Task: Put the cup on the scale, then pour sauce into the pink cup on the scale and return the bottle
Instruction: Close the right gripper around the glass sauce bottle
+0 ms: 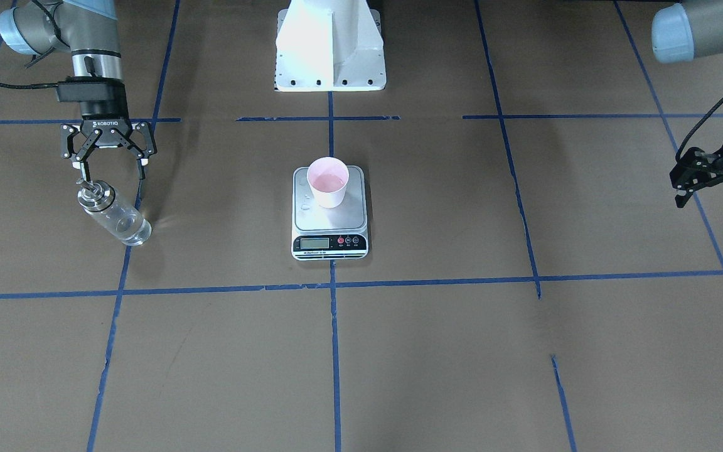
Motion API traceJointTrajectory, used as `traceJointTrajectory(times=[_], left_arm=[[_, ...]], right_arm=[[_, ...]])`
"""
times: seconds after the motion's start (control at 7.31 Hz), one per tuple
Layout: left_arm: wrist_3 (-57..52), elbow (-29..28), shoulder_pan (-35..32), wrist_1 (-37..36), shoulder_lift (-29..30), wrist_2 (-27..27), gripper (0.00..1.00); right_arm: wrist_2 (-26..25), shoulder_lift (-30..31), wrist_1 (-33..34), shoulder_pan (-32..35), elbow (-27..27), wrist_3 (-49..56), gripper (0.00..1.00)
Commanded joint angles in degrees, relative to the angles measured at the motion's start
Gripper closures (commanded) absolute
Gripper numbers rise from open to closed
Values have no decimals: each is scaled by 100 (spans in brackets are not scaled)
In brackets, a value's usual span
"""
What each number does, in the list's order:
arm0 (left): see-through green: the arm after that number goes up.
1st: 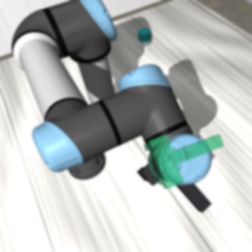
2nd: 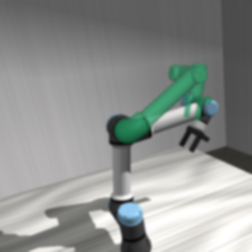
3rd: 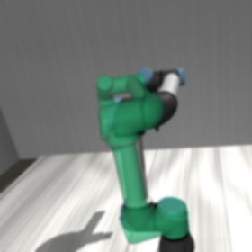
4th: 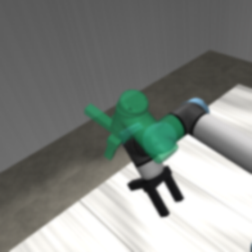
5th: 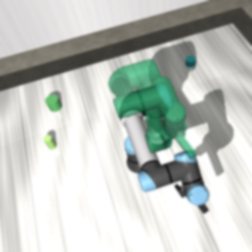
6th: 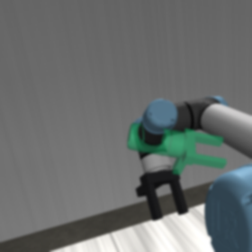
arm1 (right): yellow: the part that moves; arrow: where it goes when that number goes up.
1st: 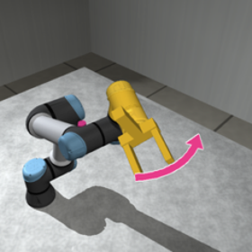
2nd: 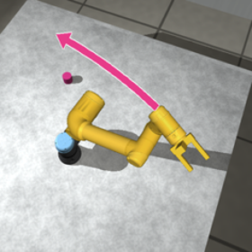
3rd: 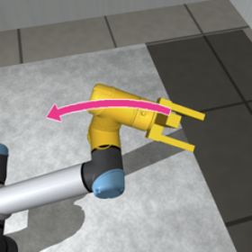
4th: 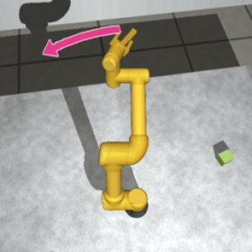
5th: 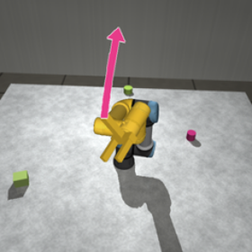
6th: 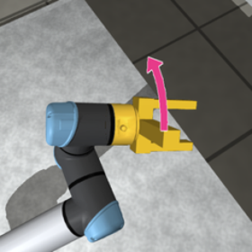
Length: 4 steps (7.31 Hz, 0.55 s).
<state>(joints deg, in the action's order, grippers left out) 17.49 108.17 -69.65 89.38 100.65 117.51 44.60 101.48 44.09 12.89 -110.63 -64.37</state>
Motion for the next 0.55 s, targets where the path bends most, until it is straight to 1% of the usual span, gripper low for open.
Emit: traceJointTrajectory(times=[0.0,0.41], left_arm=[[-44,-33,-40,18,33,0,0],[-44,-42,-48,9,69,-9,0]], right_arm=[[14,-328,-24,239,304,170,0],[31,-585,-24,424,647,170,0]])
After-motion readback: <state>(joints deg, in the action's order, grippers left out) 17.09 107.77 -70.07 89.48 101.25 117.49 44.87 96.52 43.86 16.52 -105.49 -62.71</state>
